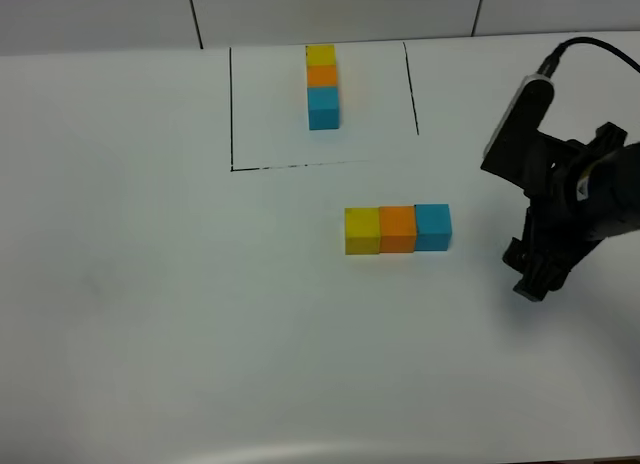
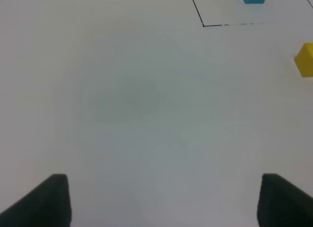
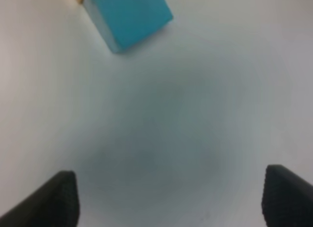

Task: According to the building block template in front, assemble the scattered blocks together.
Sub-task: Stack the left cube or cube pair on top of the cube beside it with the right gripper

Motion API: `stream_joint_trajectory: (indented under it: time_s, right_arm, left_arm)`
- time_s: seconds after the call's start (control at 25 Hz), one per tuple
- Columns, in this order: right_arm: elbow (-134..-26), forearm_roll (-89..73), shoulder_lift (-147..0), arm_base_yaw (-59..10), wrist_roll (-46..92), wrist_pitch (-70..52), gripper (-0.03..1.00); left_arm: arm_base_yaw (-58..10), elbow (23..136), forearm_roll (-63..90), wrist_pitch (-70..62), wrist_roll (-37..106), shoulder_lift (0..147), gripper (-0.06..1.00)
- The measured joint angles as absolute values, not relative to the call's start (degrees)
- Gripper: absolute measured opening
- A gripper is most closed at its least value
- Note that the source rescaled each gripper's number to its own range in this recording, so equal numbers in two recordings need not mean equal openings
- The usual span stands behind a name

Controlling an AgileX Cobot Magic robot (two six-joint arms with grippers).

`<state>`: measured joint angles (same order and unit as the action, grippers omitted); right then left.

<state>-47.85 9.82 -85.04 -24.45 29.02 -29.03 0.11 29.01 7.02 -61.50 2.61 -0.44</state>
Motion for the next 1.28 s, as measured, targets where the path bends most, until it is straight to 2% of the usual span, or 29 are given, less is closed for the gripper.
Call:
stream_joint_trajectory:
  time_s: [0.24,0.56,0.72,0.92,1.28]
  right_arm:
    - [-44.8,9.8,-83.5,-24.4,25.2,-26.9,0.59]
    - [-47.5,9.9,-83.6,-24.4,25.0,-23.2,0.59]
    - [-54.0,10.0,-86.2,-24.8,26.8,-28.2,0.65]
    - [-66.2,12.1,-94.9,-28.6,33.3,-39.9,0.71]
    - [-90.4,5.4,-114.8,-34.6,47.0,-56.7,0.72]
  left_arm:
    - [0.1,29.0,7.0,-61.5,2.6,-0.4,0.67]
    - [0.1,29.0,7.0,-61.5,2.6,-0.4,0.67]
    - [0.1,29.0,7.0,-61.5,2.6,-0.4,0.67]
    - [0.1,29.0,7.0,-61.5,2.6,-0.4,0.67]
    - [0.1,29.0,7.0,-61.5,2.6,-0.4,0.67]
